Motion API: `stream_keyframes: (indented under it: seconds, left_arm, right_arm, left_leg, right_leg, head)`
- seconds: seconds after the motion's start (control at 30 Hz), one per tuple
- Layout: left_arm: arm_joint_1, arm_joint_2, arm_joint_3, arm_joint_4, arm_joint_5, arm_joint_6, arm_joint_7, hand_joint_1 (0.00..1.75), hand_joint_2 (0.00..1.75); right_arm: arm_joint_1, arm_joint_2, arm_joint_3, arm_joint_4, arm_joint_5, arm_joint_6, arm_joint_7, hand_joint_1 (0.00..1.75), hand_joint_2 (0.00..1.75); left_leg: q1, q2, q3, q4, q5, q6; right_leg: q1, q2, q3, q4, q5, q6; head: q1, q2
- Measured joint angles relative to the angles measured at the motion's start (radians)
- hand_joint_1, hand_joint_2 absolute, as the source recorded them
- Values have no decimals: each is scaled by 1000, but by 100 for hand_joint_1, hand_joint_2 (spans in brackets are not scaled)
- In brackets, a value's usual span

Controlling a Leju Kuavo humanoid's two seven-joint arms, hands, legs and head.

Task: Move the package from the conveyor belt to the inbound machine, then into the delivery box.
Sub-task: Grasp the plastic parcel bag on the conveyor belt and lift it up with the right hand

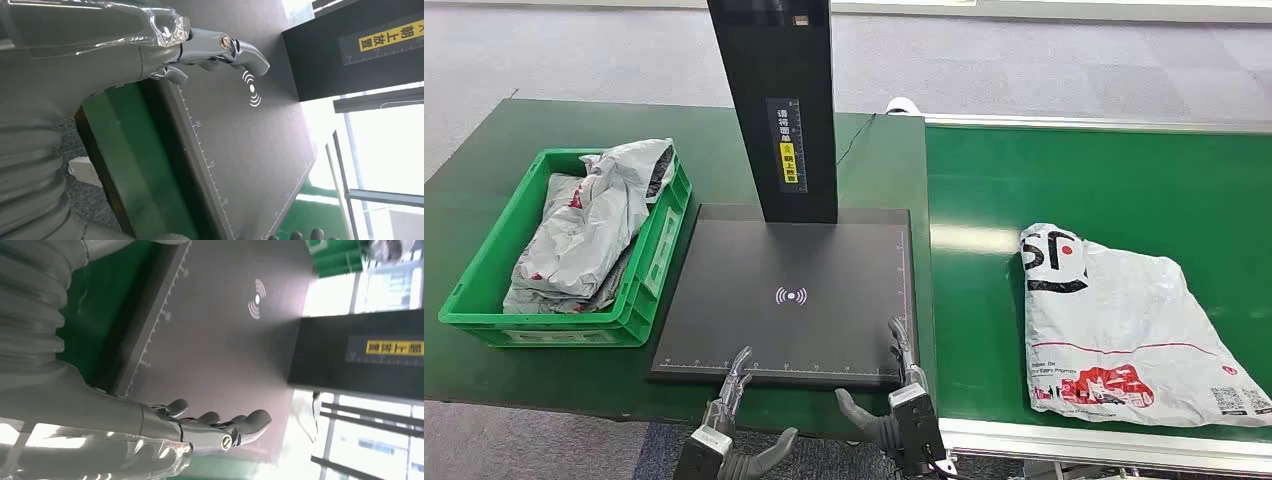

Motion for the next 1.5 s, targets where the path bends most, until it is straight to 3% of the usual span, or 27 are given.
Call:
stream_keyframes:
  seconds: [0.17,0.37,0.57,0.8,0.97,1.07,1.37,1.5]
  left_arm:
    - [1,0,0,0,-4,-2,0,0,175]
    - [-2,-3,1,0,-6,-12,-10,0,175]
    - [-13,-3,4,11,8,-25,-24,0,175]
    - [-26,-3,11,25,27,-32,-38,0,175]
    - [-26,-3,18,28,38,-38,-48,0,175]
    - [-29,-3,20,33,43,-39,-49,0,175]
    - [-40,-8,26,34,46,-36,-48,0,175]
    - [-42,-8,27,34,46,-36,-47,0,175]
  right_arm:
    - [9,-10,-8,-49,164,-139,53,0,175]
    - [5,-36,-81,-151,696,-365,274,0,175]
    - [-34,-103,-213,-183,1001,-371,476,0,175]
    - [-135,-249,-411,-78,993,-284,581,0,175]
    - [-265,-377,-543,136,1066,-269,657,0,175]
    - [-345,-426,-591,267,1087,-223,677,0,175]
    - [-514,-476,-650,544,1088,32,710,0,175]
    - [-551,-480,-661,606,1082,84,691,2,175]
  left_leg:
    - [0,0,0,0,0,0]
    - [0,0,0,0,0,0]
    - [0,0,1,0,0,0]
    - [-1,-1,1,1,0,0]
    - [-2,-1,1,1,0,1]
    - [-2,-1,1,1,0,1]
    - [-2,-1,2,1,1,1]
    - [-2,-1,4,1,0,1]
  right_leg:
    - [0,0,0,0,0,0]
    - [0,0,0,0,0,0]
    - [0,0,1,0,0,0]
    - [-2,-1,2,0,1,1]
    - [-2,-1,2,0,2,2]
    - [-2,-1,2,0,2,2]
    - [-2,-1,2,0,2,2]
    - [-2,-1,5,0,2,2]
  head:
    - [0,0]
    - [0,0]
    - [0,0]
    - [0,0]
    - [0,0]
    - [0,0]
    - [0,0]
    - [0,0]
